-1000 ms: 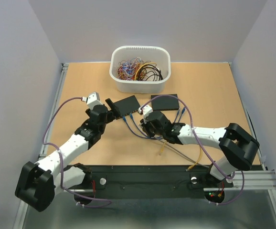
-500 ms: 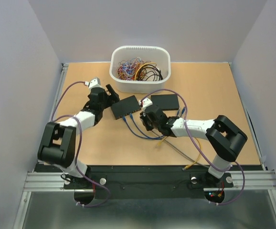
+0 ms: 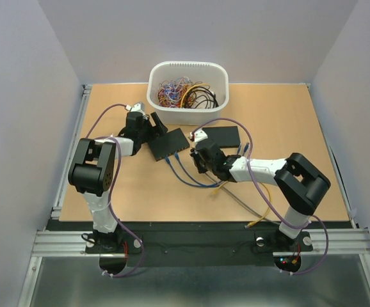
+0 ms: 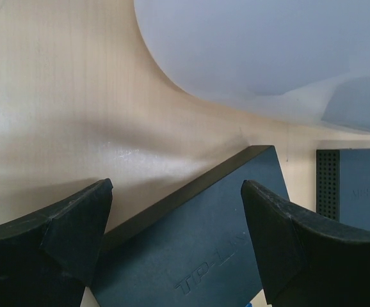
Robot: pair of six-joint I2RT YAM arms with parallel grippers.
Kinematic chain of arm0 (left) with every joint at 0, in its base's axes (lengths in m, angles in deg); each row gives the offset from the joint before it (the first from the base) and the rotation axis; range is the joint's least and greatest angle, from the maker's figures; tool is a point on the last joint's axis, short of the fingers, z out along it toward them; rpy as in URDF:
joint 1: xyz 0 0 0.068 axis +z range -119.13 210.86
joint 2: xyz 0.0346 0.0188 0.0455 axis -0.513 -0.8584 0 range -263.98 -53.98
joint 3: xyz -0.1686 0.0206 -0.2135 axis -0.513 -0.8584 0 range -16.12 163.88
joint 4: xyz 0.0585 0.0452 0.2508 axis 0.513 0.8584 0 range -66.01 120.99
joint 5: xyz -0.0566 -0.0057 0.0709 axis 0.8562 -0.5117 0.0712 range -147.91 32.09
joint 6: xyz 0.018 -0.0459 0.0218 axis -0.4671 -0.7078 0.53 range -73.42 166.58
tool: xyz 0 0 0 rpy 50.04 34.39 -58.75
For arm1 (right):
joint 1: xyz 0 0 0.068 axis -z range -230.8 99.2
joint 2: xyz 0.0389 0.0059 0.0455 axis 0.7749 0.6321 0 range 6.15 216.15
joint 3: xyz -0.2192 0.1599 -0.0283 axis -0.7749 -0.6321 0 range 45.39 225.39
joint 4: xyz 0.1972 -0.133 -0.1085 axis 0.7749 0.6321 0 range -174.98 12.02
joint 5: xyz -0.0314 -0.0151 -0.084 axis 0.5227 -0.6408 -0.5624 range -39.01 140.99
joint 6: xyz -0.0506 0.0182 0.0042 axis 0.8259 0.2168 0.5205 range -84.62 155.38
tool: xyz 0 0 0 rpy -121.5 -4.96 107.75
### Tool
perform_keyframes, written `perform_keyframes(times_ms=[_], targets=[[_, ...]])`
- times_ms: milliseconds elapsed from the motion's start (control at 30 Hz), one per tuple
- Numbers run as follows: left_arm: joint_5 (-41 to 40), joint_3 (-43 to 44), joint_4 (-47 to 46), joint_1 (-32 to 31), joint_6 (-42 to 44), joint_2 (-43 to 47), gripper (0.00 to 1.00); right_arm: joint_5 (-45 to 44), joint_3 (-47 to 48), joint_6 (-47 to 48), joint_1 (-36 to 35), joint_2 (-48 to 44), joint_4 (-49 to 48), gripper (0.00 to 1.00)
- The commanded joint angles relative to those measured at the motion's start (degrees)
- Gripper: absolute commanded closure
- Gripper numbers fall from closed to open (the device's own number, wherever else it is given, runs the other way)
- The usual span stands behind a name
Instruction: Insert the plug into the switch port
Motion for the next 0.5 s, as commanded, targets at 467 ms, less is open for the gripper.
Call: perform_keyframes(times_ms=[467], targets=[[6.42, -9.63, -2.47, -2.43, -2.76, 6.58, 0.08, 6.53, 1.03, -4.66, 0.50, 4.64, -3.36, 0.99]])
